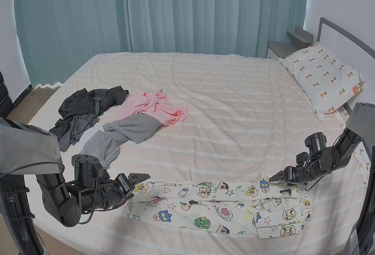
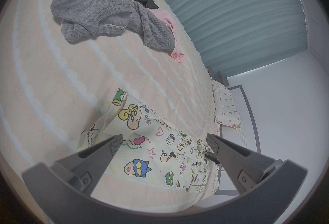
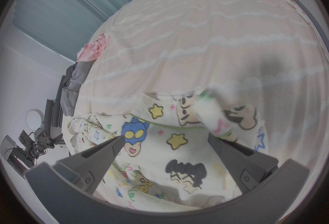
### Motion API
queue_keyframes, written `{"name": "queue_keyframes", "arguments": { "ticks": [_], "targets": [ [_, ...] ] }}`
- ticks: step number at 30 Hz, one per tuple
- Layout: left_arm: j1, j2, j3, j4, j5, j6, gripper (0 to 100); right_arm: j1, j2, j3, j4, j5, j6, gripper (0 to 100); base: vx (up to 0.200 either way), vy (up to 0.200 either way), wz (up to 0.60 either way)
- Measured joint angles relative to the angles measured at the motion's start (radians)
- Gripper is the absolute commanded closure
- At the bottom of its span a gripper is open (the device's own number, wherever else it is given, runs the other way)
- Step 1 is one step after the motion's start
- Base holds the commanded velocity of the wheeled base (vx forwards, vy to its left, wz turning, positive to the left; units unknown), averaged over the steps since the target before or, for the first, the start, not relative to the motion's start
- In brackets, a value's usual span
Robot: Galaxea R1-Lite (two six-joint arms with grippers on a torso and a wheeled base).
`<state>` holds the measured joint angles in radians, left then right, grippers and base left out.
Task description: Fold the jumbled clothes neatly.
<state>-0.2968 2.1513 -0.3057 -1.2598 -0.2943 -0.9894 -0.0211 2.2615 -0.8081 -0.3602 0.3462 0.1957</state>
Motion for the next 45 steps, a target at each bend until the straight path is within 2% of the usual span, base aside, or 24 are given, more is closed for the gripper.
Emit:
{"name": "queue_keyframes", "arguments": {
  "ticks": [6,14,22,25,32,45],
  "targets": [
    [-0.001,0.003,0.000,0.000,0.001,0.001,0,-0.029,-0.011,0.033,0.001,-0.003,-0.012,0,0.000,0.000,0.00],
    [-0.001,0.005,0.000,0.000,0.001,0.001,0,-0.029,-0.083,0.082,0.004,-0.004,-0.015,0,0.000,0.000,0.00],
    [-0.002,0.006,0.000,0.000,0.002,0.002,0,0.077,-0.190,0.098,0.021,-0.003,-0.007,0,0.000,0.000,0.00],
    [-0.002,0.006,0.000,0.001,0.003,0.001,0,0.110,-0.178,0.079,0.023,-0.009,-0.004,0,0.000,0.000,0.00],
    [-0.003,0.007,0.000,0.001,0.003,0.003,0,0.131,-0.079,0.018,0.040,-0.091,-0.003,0,0.000,0.000,0.00],
    [-0.005,0.008,0.000,0.001,0.004,0.006,0,0.102,-0.056,0.033,0.061,-0.089,-0.009,0,0.000,0.000,0.00]
  ]
}}
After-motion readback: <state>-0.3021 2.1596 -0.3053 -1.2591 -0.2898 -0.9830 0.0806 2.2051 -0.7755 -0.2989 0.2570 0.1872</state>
